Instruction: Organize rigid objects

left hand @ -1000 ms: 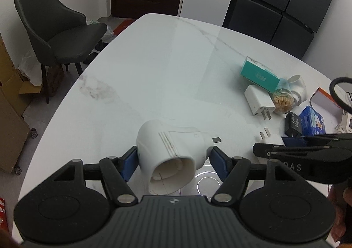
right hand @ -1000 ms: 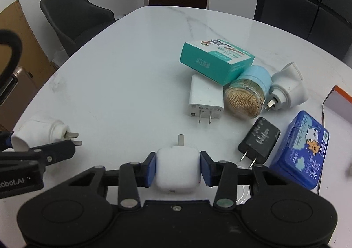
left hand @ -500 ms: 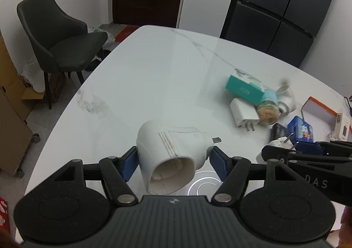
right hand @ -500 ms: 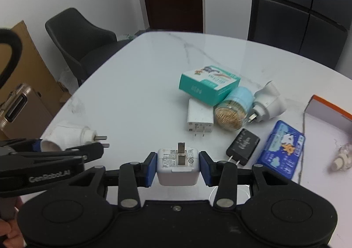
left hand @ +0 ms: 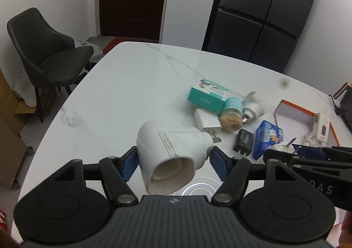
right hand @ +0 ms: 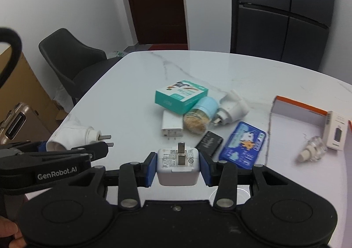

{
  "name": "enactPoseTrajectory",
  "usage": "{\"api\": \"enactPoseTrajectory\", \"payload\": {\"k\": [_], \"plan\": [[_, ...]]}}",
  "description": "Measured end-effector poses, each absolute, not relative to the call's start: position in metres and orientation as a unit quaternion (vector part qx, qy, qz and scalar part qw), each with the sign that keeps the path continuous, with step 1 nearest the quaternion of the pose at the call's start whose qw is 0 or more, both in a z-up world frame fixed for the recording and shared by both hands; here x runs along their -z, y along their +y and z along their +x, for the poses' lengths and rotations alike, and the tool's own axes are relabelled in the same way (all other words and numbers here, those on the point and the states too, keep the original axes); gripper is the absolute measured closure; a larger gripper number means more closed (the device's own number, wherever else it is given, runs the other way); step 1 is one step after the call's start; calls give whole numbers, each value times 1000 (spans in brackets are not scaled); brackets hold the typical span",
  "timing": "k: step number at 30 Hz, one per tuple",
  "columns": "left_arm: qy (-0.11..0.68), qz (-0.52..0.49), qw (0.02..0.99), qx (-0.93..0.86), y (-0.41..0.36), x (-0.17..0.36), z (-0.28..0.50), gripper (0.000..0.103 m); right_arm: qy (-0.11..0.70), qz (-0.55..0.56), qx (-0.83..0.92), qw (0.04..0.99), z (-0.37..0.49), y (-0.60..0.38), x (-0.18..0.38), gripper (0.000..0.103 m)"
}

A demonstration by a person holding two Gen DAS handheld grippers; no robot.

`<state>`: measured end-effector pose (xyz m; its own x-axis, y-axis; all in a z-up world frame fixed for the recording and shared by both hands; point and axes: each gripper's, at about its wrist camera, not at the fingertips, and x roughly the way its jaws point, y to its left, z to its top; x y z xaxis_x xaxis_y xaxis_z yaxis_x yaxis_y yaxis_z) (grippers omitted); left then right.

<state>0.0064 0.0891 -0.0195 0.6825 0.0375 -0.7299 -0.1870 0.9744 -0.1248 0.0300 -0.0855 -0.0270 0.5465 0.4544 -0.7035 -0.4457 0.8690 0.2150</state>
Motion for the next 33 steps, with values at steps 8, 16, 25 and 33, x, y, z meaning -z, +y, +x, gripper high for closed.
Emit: {"api": "enactPoseTrajectory", "payload": {"k": [8, 16, 25, 33], "plan": [[392, -84, 915, -45, 66, 12, 3, 33, 400, 19, -241, 884, 21, -115, 25, 52], [389, -73, 918, -23, 41, 7, 2, 33, 397, 29, -222, 890, 13, -141, 22, 52], [386, -62, 920, 3, 17, 3, 2, 33, 395, 45, -194, 897, 8, -171, 21, 52], [385, -54, 921, 20, 0, 2, 2, 33, 395, 55, -176, 900, 2, -188, 21, 52]]}}
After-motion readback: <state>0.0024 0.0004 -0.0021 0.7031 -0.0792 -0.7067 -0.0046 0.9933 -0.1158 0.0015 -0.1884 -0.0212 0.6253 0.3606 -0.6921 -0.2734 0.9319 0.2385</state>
